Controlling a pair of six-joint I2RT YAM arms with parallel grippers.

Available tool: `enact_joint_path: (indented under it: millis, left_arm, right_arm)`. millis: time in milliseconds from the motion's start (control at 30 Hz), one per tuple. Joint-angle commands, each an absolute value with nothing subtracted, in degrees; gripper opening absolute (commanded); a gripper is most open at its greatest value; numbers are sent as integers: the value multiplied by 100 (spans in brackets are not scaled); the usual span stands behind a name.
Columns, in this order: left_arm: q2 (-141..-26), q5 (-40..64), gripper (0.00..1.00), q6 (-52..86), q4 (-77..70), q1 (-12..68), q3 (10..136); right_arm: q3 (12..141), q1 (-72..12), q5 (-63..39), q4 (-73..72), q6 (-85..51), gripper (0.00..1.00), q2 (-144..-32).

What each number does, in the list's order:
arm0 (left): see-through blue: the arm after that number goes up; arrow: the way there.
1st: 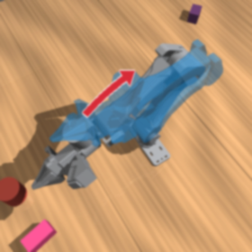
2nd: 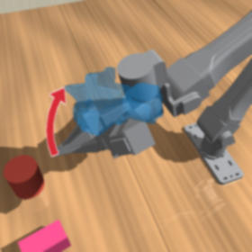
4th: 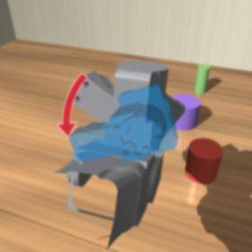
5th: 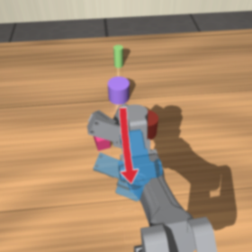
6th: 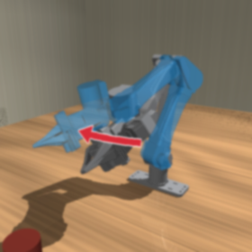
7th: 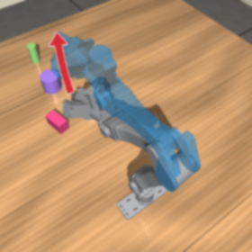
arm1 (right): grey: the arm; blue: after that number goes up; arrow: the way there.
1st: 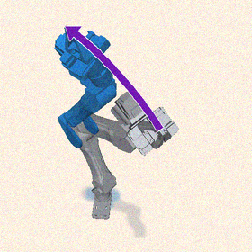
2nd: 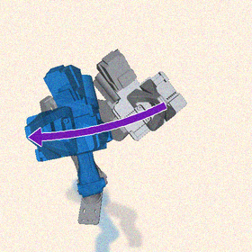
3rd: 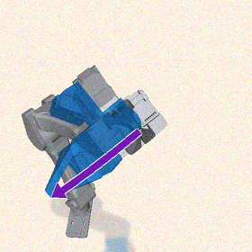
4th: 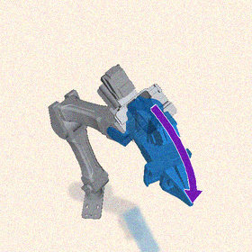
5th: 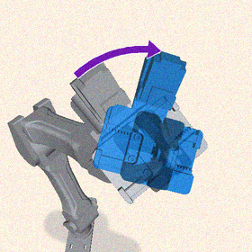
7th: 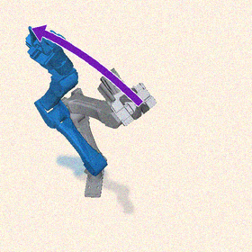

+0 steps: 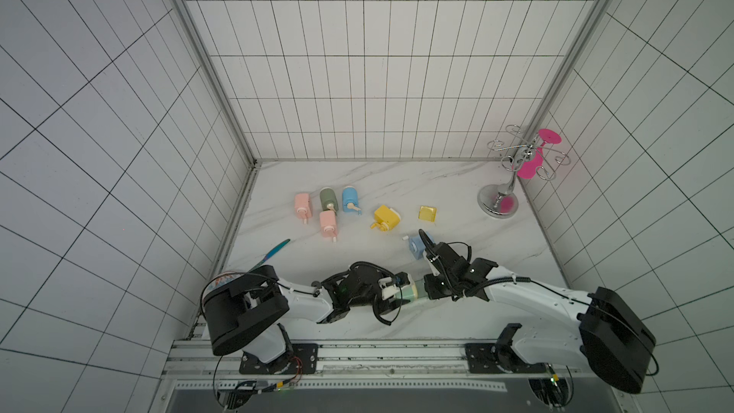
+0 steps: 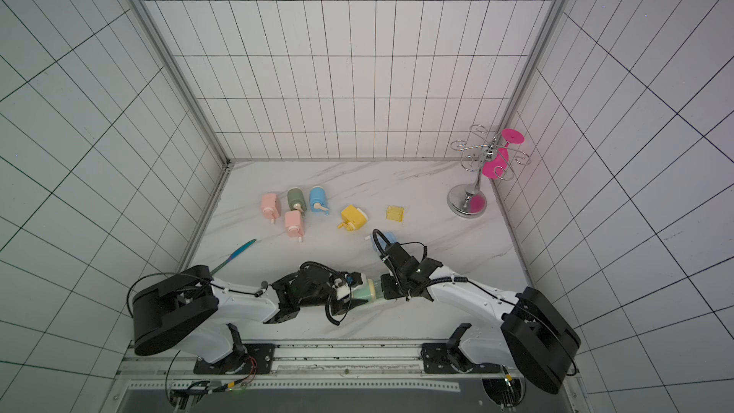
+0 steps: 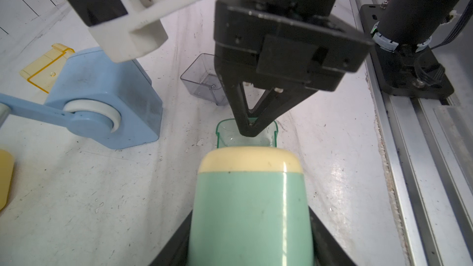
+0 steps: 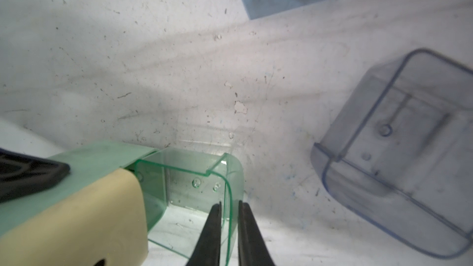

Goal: Put the tray back into the pencil sharpener
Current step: Close the container of the pencil sharpener.

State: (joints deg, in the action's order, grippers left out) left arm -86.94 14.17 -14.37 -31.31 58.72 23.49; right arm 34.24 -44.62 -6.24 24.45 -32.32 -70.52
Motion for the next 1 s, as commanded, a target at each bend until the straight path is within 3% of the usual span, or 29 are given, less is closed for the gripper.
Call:
enact_joint_path:
  millis: [0,700,967]
  left_arm:
    - [-8804,1433,0,-1617,-3074,5880,2547]
    - [-8807,1494,0,-1861,-2971,5880,2637]
    - [-8798,1494,0,-1741,-2966,5862,2575]
  right_arm:
    - [3357,-4369,-1073,2098,-3228,14,-6832]
    - [3091,-4230,-1756,1664,-3347,16,-6916]
    - [2727,-3745,-1228,2174,-3547,22,-5650]
